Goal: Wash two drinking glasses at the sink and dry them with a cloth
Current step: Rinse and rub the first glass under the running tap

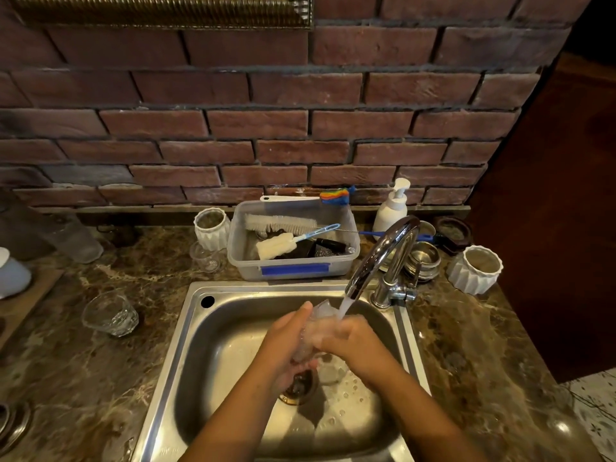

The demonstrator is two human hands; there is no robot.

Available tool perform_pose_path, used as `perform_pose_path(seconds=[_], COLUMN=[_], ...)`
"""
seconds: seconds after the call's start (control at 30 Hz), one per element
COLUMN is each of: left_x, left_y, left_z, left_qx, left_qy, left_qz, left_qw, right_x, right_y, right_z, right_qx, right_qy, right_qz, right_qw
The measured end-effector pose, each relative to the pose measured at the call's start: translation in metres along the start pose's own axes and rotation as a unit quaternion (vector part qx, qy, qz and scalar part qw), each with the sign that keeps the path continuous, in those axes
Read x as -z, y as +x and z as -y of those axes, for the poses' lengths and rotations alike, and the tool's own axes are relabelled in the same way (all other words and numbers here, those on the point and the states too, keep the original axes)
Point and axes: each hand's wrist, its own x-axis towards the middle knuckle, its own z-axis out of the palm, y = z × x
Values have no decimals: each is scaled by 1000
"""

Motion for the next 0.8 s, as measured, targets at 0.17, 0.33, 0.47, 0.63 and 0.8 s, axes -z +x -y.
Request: perform_pose_path(seconds=[0.17,0.33,0.47,0.63,0.8], left_x=[-29,-24,-27,-32,-18], left_y=[6,11,12,5,7], left_z=[4,30,34,16,10], left_qx=[-104,-287,-207,107,189], left_qy=[162,355,203,-108,-184], left_qz=[-91,-90,-122,-58,-2], left_qw=[977,885,949,987,965], right_x=[-22,-17,-20,-18,-14], right_y=[5,7,9,-3,-6], right_z=[-14,-17,-6,-4,-13], right_qx=[-134,-258,-205,32,120], right_qy=[144,287,163,-209,-308], right_qz=[-232,-257,-245,-221,-169], right_qw=[953,886,934,952,929])
